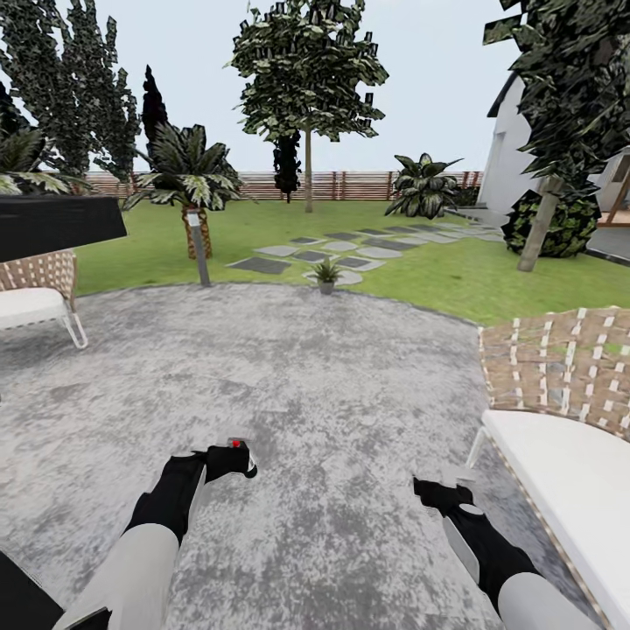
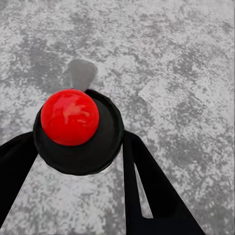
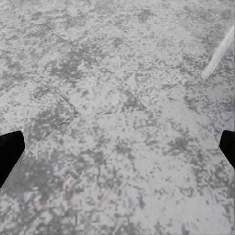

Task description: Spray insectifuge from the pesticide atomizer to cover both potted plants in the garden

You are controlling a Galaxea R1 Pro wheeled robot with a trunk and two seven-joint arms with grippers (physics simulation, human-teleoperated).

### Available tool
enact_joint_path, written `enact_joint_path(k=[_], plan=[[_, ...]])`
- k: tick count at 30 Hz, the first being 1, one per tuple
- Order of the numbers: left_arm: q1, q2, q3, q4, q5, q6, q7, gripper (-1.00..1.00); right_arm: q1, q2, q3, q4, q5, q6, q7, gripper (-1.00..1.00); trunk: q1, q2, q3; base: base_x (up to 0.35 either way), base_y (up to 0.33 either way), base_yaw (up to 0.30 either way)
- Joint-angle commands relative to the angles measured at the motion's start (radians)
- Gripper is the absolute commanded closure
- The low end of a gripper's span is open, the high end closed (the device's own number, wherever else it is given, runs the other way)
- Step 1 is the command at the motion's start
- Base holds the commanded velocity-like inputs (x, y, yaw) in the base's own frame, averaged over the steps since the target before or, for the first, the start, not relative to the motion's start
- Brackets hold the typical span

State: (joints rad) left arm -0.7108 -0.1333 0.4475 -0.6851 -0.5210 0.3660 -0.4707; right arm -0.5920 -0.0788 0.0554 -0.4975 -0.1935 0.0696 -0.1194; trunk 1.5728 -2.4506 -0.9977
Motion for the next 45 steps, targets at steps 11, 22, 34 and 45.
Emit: enact_joint_path(k=[11,22,34,45], plan=[[-0.001,-0.002,0.008,-0.002,-0.007,0.004,-0.009,1.0,0.0,-0.001,0.006,-0.001,-0.009,0.006,-0.006,-1.0,0.0,0.0,-0.001,0.338,0.0,0.0],[-0.001,-0.002,0.008,-0.002,-0.007,0.004,-0.009,1.0,0.0,-0.001,0.006,-0.001,-0.009,0.006,-0.006,-1.0,0.0,0.0,-0.001,0.338,0.0,0.0],[-0.001,-0.002,0.007,-0.002,-0.007,0.004,-0.009,1.0,0.0,-0.001,0.006,-0.001,-0.009,0.006,-0.006,-1.0,0.0,0.0,-0.001,0.338,0.0,0.0],[-0.001,-0.002,0.008,-0.002,-0.007,0.004,-0.009,1.0,0.0,-0.001,0.006,-0.001,-0.009,0.006,-0.006,-1.0,0.0,0.0,-0.001,0.338,0.0,0.0]])
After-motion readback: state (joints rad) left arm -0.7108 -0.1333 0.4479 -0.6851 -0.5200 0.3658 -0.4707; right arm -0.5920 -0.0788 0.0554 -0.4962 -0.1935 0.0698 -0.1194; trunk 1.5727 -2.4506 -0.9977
